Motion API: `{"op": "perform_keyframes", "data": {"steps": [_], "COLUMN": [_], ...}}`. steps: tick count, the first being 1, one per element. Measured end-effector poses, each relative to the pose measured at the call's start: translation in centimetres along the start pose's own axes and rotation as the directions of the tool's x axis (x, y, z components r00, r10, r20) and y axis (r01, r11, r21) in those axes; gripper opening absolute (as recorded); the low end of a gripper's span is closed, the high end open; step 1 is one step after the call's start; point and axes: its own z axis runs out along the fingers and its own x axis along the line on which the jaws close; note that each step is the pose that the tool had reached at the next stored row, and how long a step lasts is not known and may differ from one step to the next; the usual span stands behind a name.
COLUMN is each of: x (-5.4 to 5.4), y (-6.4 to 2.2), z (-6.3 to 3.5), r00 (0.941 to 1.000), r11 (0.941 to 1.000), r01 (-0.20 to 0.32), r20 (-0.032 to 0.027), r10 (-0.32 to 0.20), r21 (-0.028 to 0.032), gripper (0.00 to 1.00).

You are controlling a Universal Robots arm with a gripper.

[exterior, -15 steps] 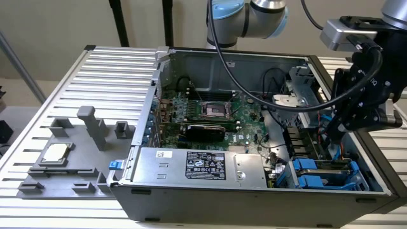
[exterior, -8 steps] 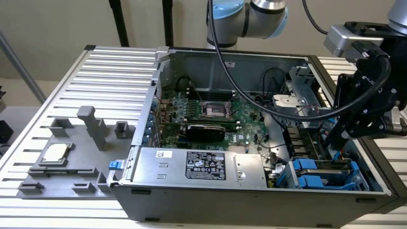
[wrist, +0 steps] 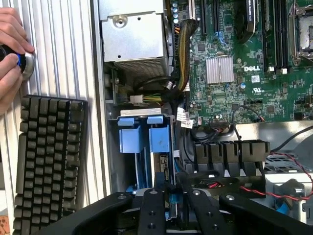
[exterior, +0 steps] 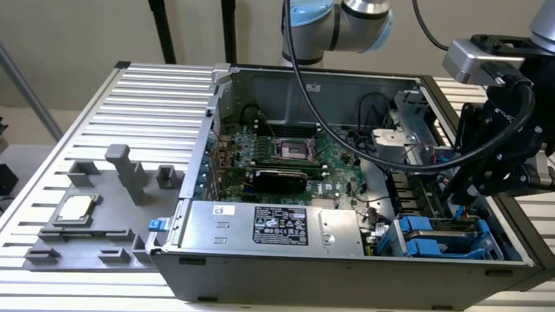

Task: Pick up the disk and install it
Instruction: 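Insert the second disk wire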

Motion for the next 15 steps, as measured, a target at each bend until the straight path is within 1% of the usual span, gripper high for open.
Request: {"op": "perform_keyframes", "data": {"steps": [4, 5, 7, 8, 11, 13, 15], "x": [0.0, 0.0, 0.0, 0.0, 0.1, 0.5, 1.2], "y": [0.0, 0.0, 0.0, 0.0, -0.02, -0.02, 0.08], "z": [0.07, 0.08, 0.11, 0.13, 0.21, 0.26, 0.4], "r00": [1.0, 1.0, 1.0, 1.0, 1.0, 1.0, 1.0], "r11": [1.0, 1.0, 1.0, 1.0, 1.0, 1.0, 1.0], "r01": [-0.001, -0.001, -0.001, -0.001, -0.001, -0.001, -0.001], "r20": [-0.0003, -0.0006, -0.0009, -0.0011, -0.0008, -0.001, 0.0014], "r10": [0.001, 0.001, 0.001, 0.001, 0.001, 0.001, 0.001], "r21": [-0.0001, -0.0002, -0.0002, -0.0002, -0.0003, -0.0003, -0.0004], "gripper": [0.25, 0.23, 0.23, 0.17, 0.17, 0.17, 0.17]}}
